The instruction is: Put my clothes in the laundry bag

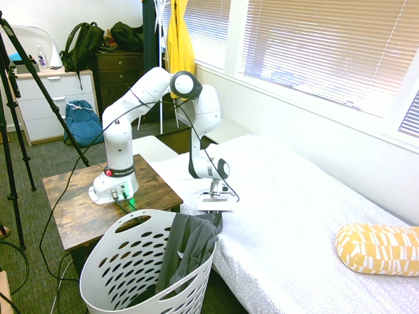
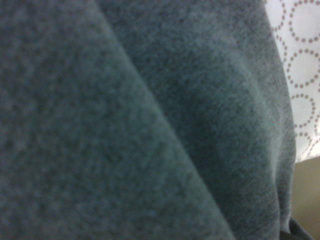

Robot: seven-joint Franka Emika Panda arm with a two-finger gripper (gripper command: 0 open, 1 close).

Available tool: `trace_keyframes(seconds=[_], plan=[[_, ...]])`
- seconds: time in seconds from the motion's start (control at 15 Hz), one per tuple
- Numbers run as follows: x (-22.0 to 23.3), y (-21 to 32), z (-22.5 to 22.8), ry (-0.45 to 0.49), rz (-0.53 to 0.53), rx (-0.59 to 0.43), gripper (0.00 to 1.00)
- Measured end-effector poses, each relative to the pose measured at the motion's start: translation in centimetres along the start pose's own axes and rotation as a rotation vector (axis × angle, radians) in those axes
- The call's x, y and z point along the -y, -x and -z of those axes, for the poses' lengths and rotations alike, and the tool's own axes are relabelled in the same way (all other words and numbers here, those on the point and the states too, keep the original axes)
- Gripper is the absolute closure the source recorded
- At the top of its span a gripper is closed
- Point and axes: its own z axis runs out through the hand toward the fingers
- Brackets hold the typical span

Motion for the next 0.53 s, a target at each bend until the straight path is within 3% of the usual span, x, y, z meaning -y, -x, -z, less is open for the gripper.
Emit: trace_keyframes(seconds=[0.53], plan=[[0.25, -0.22, 0.44, -0.008, -0.007, -0.001, 1.0]])
